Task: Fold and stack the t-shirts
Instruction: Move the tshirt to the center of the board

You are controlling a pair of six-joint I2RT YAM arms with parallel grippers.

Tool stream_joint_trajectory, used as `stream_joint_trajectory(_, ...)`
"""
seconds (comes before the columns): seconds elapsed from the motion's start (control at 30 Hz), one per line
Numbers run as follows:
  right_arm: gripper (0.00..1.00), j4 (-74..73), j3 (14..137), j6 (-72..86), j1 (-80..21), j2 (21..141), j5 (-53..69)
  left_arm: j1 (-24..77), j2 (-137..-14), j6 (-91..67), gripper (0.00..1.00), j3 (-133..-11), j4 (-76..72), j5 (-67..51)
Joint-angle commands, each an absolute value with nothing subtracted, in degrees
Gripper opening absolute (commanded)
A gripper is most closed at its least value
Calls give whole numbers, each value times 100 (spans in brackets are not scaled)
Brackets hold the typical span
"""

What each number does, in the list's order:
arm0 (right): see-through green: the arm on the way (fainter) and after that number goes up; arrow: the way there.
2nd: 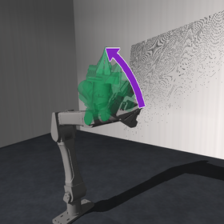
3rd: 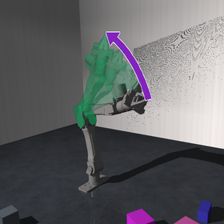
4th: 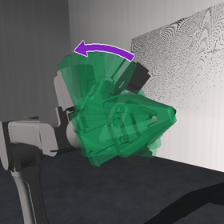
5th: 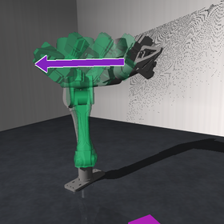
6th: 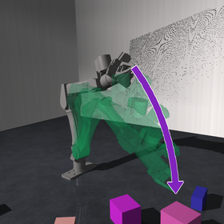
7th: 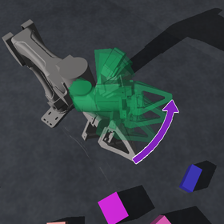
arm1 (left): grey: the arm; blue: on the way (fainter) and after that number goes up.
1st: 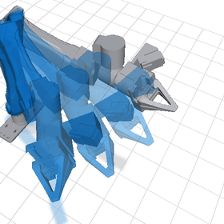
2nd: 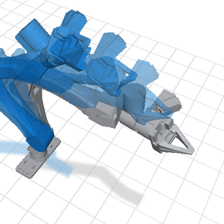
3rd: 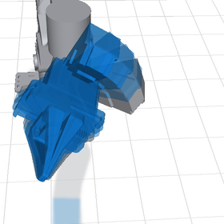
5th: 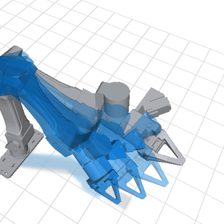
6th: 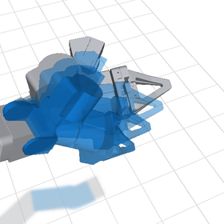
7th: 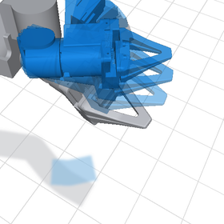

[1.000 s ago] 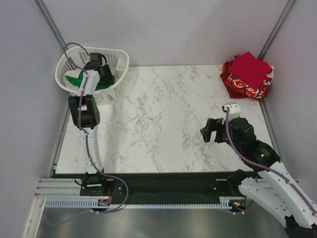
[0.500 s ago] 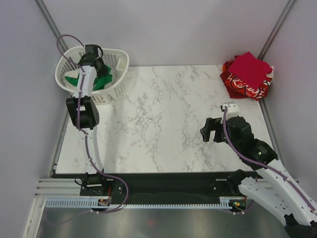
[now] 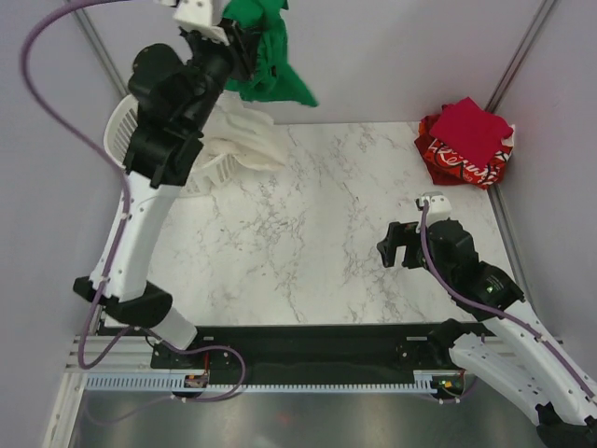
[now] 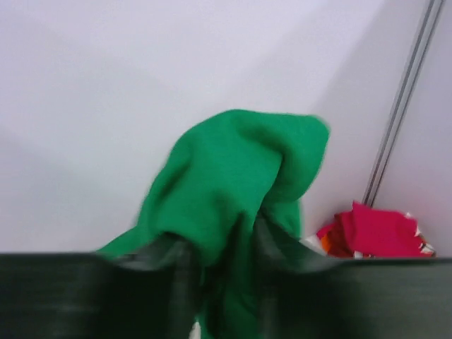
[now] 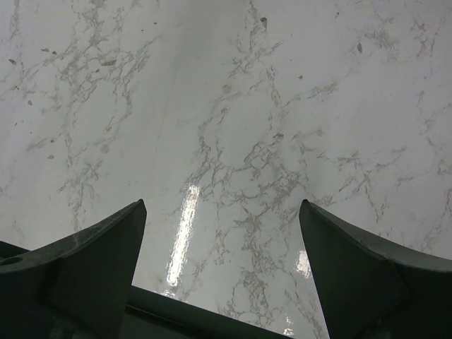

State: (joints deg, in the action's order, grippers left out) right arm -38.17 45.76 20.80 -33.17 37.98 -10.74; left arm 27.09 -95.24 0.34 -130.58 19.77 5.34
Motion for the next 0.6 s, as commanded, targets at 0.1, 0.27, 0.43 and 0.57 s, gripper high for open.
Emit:
stream_joint_trajectory(0.1, 98, -3744, 4605, 2162, -3340, 3630, -1266, 2558, -8018, 238, 86, -10709, 1494, 1723)
stream_joint_trajectory(0.27, 98, -3771, 4632, 2188, -3331, 3647, -1327, 2558, -6779, -596, 100, -8405, 1879, 1845)
stream_joint_trajectory(0.43, 98, -3797, 4676, 2153, -3331, 3674, -1257, 2558, -6521, -757, 100, -7130, 2346, 1277)
stream_joint_trajectory(0.57, 98, -3823, 4676, 2171, -3340, 3665, -1301, 2558, -6925, -843, 100, -6803, 2908, 930)
